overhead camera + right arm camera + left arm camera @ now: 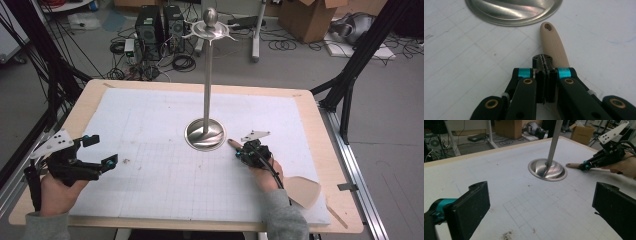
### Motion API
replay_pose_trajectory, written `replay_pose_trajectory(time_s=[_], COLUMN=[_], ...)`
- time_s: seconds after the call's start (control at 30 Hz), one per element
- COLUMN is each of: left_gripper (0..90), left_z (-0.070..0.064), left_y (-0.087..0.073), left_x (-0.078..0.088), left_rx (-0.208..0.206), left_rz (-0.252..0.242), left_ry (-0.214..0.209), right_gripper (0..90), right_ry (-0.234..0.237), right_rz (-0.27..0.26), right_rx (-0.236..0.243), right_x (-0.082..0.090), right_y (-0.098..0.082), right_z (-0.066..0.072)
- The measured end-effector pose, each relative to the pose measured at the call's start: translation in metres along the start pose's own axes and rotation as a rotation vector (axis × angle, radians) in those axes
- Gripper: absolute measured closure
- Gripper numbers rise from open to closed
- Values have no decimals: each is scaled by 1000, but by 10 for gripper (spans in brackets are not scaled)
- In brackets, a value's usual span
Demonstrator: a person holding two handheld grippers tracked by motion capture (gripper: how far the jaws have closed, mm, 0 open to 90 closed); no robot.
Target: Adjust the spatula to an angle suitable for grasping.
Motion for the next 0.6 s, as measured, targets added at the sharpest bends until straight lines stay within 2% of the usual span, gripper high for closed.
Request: replay_pose_trajectory(time_s=[0.17,0.6], left_gripper=[17,17], left_z=[0,0], left_y=[0,0], left_x=[0,-1], left_rx=[-1,-1], left_rz=[1,3], left_ry=[-1,-2], right_gripper=[900,900], right_ry=[-23,-36], right_rz=[2,-12], right_rx=[-30,-102], right_x=[-2,-4], right_y=[3,4], right_z=[-6,-20])
Point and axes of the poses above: each handheld gripper's, and its own axes: x roughly backward along the jaws, y roughly out of its top, z roughly to its left, the point moved 1 cm from there along -x, roughly forward along the jaws, and after that the axes turned 15 degrees about z, right-handed, at the moved point
